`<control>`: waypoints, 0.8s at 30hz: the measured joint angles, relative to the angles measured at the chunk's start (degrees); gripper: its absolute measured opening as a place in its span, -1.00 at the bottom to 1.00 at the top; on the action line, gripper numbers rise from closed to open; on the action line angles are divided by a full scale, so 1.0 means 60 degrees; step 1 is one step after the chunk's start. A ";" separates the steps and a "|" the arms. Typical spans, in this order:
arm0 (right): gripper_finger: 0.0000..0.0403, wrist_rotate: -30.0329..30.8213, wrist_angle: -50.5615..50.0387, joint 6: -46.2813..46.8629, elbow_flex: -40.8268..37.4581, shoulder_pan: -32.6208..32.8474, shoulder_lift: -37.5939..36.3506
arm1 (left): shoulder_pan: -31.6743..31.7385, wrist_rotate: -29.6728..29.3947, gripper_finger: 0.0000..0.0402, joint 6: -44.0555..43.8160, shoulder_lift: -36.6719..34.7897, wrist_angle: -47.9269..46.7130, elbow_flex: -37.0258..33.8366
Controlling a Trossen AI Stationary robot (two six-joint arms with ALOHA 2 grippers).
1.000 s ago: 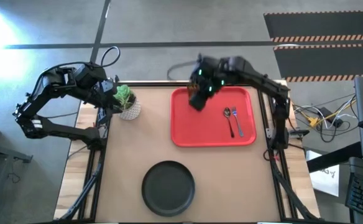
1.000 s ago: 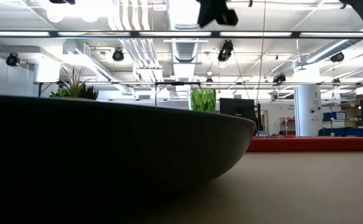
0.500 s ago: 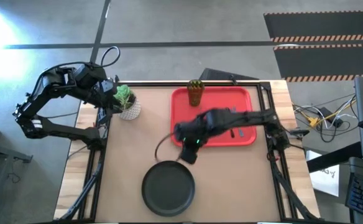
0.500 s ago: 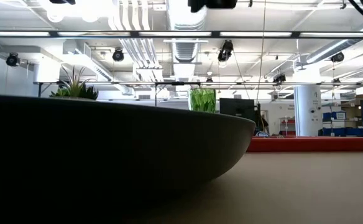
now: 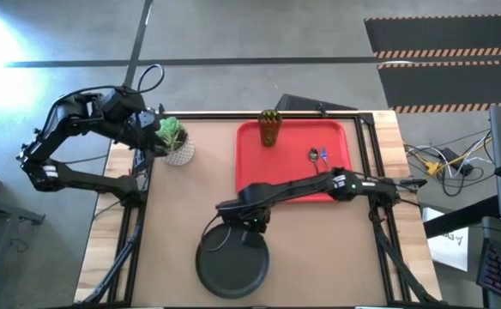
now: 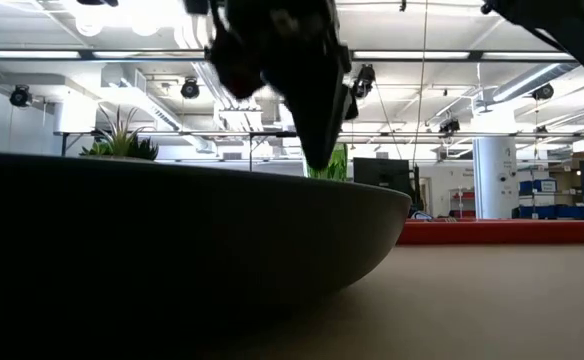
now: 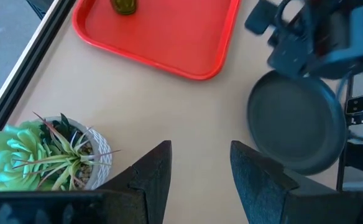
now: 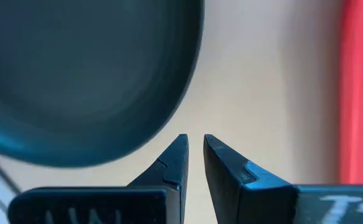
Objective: Pick and place plate/cup/fork/spoon on tray
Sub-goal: Put the black plate into the red tray
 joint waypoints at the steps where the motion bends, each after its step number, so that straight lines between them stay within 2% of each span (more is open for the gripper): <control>1: -0.80 -0.0084 0.0043 -0.0011 0.0000 -0.0007 0.0119 | 0.0000 0.0005 -0.27 -0.0004 -0.0024 -0.0004 0.0000; 6: -0.80 -0.0182 0.0556 0.0006 0.0000 -0.0015 0.0264 | 0.0000 0.0009 -0.27 -0.0009 -0.0143 -0.0015 0.0000; 14: -0.80 -0.0170 0.2064 0.0107 0.0004 -0.0015 -0.0220 | 0.0000 0.0012 -0.27 -0.0006 -0.0191 -0.0018 0.0000; 22: -0.80 -0.0132 0.2013 0.0199 -0.0001 0.0016 -0.0229 | 0.0000 0.0014 -0.27 -0.0007 -0.0217 -0.0020 0.0000; 24: -0.80 0.0133 0.1794 0.0328 -0.0018 0.0036 -0.0231 | 0.0000 0.0027 -0.27 -0.0008 -0.0224 -0.0022 0.0000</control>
